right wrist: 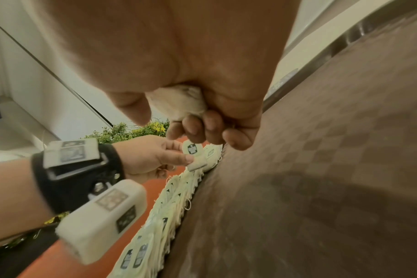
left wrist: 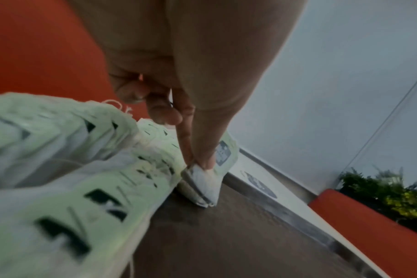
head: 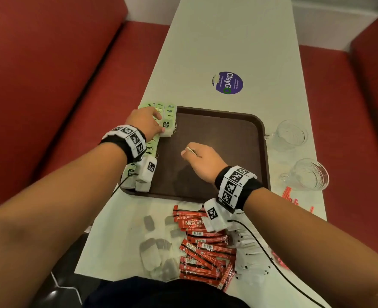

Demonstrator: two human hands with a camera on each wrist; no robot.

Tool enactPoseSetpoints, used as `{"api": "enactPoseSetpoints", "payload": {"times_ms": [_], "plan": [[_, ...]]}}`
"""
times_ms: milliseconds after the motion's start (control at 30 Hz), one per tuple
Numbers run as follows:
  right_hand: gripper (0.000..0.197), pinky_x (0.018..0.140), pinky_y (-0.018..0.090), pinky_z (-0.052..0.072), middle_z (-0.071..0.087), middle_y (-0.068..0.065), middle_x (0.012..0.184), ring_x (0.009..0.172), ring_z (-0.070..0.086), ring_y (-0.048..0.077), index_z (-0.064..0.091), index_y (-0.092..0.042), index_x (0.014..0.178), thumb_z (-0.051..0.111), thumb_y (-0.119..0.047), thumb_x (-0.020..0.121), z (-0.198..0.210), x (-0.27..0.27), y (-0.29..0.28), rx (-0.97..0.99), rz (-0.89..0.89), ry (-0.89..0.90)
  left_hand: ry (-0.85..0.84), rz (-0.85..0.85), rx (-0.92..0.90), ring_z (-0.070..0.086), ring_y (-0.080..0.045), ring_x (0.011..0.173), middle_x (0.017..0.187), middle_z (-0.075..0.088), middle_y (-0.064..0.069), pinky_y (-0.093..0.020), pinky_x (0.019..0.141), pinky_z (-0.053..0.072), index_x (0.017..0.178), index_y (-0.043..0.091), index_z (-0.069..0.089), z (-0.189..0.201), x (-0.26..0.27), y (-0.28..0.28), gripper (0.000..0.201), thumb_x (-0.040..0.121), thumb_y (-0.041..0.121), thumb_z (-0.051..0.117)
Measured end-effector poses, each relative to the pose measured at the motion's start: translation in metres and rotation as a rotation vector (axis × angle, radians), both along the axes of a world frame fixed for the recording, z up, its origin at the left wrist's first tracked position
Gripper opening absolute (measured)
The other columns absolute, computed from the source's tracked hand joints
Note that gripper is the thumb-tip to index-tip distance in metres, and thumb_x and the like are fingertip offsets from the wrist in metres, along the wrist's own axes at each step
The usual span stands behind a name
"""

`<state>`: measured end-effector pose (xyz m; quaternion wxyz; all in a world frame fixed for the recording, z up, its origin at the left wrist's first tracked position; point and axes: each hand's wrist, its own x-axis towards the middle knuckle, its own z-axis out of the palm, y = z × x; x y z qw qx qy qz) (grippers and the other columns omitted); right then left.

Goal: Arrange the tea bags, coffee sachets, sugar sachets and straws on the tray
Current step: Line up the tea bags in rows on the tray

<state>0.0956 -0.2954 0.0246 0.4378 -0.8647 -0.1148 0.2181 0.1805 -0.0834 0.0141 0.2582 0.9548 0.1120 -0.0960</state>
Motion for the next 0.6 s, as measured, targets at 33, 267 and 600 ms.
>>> {"api": "enactPoseSetpoints", "payload": {"times_ms": [33,267,600], "plan": [[0.032,0.067,0.036,0.035,0.049,0.001,0.073,0.07,0.046,0.019,0.047,-0.009,0.08,0.045,-0.032,0.102,0.001,0.0,-0.001,0.025,-0.005,0.015,0.022,0.0,0.021,0.065,-0.018,0.093,0.098,0.07,0.003,-0.036,0.084,0.055,0.097,0.033,0.061,-0.002,0.007,-0.001,0.034,0.073,0.034,0.085],[0.04,0.065,0.034,0.031,0.042,0.002,0.077,0.069,0.038,0.015,0.048,0.0,0.088,0.026,-0.033,0.086,-0.003,0.002,-0.01,0.075,-0.035,0.01,0.109,-0.03,0.14,0.061,-0.025,0.101,0.115,0.062,-0.003,-0.035,0.081,0.051,0.114,0.023,0.059,-0.009,0.032,-0.015,0.047,0.076,0.03,0.085],[0.01,0.063,0.017,0.039,0.06,-0.012,0.088,0.074,0.055,0.001,0.061,-0.021,0.102,0.054,-0.015,0.097,-0.021,0.012,-0.015,0.014,-0.061,-0.047,0.09,-0.182,0.253,0.061,-0.024,0.1,0.107,0.065,0.0,-0.03,0.075,0.044,0.102,0.021,0.064,-0.008,0.038,-0.029,0.023,0.085,0.034,0.073]]}}
